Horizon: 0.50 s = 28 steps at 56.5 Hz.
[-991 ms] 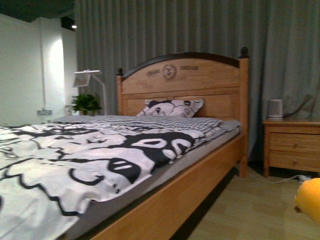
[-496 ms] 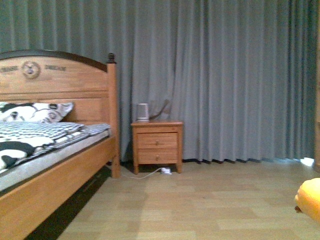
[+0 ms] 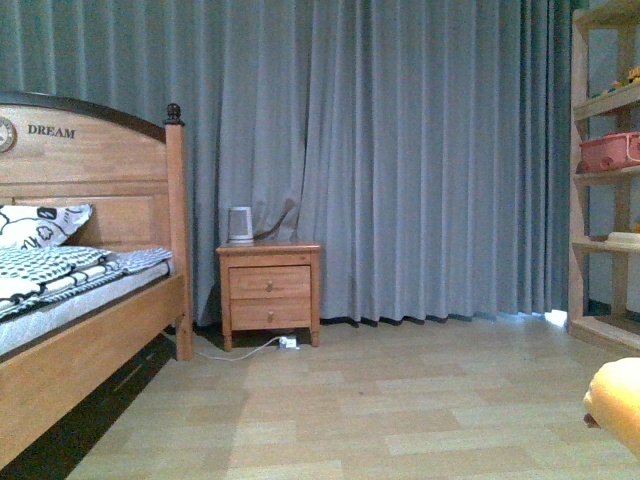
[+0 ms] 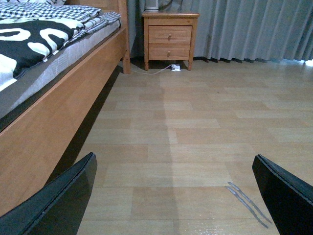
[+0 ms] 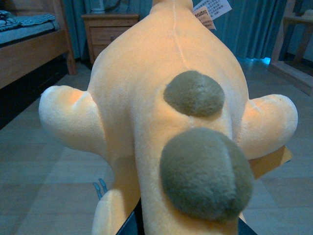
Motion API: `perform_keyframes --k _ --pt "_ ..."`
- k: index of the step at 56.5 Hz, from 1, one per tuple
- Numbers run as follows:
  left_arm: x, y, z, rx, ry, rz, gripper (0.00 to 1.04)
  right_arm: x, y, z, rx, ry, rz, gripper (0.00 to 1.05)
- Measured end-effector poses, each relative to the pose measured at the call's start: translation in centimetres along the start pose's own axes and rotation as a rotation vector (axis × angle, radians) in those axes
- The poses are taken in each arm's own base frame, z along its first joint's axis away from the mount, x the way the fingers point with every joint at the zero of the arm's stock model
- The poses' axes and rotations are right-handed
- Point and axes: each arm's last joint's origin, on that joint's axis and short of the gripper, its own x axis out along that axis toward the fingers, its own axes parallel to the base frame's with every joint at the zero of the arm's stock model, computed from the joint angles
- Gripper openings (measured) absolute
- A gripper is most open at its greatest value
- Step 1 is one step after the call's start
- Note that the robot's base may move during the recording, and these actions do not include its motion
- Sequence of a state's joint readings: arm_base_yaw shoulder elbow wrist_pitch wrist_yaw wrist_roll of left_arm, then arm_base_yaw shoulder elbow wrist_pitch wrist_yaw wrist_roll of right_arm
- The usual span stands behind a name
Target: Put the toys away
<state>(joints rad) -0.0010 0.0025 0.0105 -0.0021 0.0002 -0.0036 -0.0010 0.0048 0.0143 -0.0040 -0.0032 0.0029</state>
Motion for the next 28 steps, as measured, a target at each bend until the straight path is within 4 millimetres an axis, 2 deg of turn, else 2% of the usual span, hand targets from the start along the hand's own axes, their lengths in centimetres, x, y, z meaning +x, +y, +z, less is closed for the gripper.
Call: perform_keyframes --k 28 --pt "0.00 0.00 0.00 0.000 0.000 0.000 0.98 0.00 0.00 0.00 0.000 0.000 -0.001 0.07"
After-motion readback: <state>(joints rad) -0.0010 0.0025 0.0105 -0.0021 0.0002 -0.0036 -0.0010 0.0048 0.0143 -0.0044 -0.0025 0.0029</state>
